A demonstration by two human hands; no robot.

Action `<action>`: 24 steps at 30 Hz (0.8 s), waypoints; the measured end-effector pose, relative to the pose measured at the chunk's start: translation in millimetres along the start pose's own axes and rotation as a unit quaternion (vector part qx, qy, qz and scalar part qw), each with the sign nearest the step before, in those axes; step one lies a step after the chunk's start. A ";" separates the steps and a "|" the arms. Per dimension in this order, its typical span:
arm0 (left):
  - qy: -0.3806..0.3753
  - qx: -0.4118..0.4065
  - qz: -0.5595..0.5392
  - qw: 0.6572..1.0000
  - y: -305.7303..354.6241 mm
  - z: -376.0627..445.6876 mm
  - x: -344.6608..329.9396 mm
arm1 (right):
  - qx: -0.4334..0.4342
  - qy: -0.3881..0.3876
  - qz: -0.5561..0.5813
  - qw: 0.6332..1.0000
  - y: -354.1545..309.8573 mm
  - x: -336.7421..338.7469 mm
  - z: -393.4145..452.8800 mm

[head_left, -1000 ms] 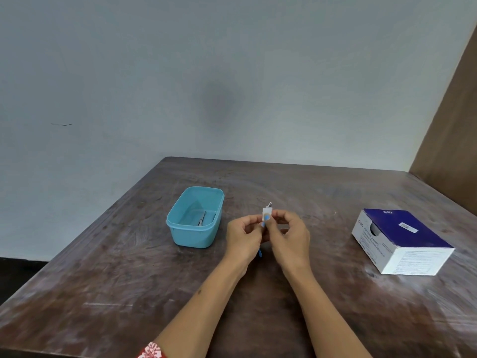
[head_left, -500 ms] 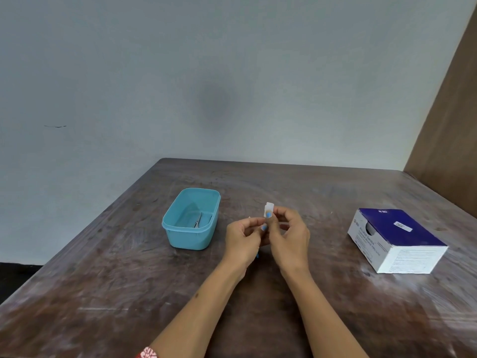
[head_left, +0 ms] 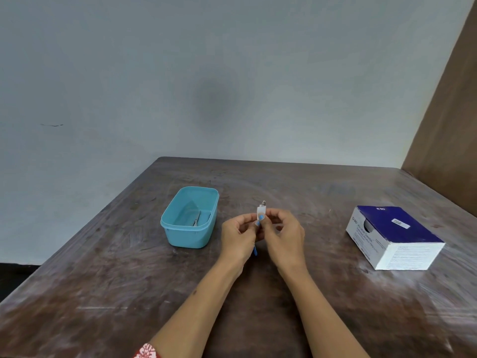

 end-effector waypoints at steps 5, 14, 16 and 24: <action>-0.034 0.007 0.009 0.999 0.2 -4.6 -8.9 | 0.024 0.035 0.005 0.999 -8.7 10.2 -0.2; -0.035 0.009 -0.004 0.999 0.3 -4.0 -9.4 | 0.017 0.042 0.003 0.999 -7.5 11.6 0.3; -0.035 0.005 -0.008 0.999 1.5 -4.5 -10.5 | 0.017 0.052 0.013 0.998 -8.0 14.0 0.4; -0.004 -0.005 -0.050 0.999 0.9 -0.5 -1.1 | 0.009 0.012 -0.003 1.000 -2.0 4.8 2.6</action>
Point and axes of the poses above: each hand's wrist, its own z-axis towards the middle knuckle, its own x-axis out of the back of the hand, y = z × x, the point moved 10 cm from there along z, towards the middle knuckle, and after that the axes turned 1 degree about -y, right-handed, at the moved point
